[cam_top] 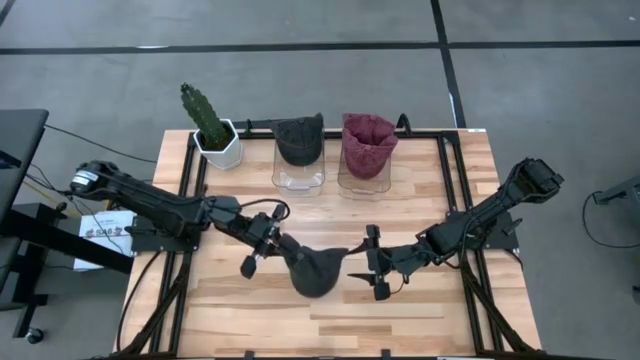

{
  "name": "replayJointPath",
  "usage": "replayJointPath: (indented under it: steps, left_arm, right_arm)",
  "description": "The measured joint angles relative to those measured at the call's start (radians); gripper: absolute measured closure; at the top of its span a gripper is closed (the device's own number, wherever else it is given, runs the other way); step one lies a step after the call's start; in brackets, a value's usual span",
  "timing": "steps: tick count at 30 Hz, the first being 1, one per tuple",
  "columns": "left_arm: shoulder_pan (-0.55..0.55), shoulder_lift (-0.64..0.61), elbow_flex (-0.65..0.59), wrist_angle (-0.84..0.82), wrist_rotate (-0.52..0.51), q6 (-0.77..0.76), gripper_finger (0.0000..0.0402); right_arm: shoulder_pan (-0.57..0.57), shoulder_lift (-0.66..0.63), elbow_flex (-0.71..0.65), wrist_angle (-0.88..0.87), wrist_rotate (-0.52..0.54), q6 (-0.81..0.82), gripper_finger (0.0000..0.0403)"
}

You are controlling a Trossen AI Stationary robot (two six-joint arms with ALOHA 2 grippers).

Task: Pick & Place hat
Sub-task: Put the black head cap into the left transparent bin

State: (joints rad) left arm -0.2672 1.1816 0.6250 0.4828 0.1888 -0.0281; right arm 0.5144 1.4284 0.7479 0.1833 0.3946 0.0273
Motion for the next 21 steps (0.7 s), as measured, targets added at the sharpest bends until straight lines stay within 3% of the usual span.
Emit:
replayJointPath:
  steps: [11,21]
  left_arm:
    - [0.047,-0.153,0.000,-0.056,0.002,-0.003,0.0391]
    - [0.246,-0.276,0.000,-0.110,0.014,0.002,0.0391]
  right_arm:
    - [0.000,-0.001,0.000,-0.041,0.033,0.010,0.0143]
    - [-0.006,-0.002,0.000,-0.100,0.054,0.054,0.0143]
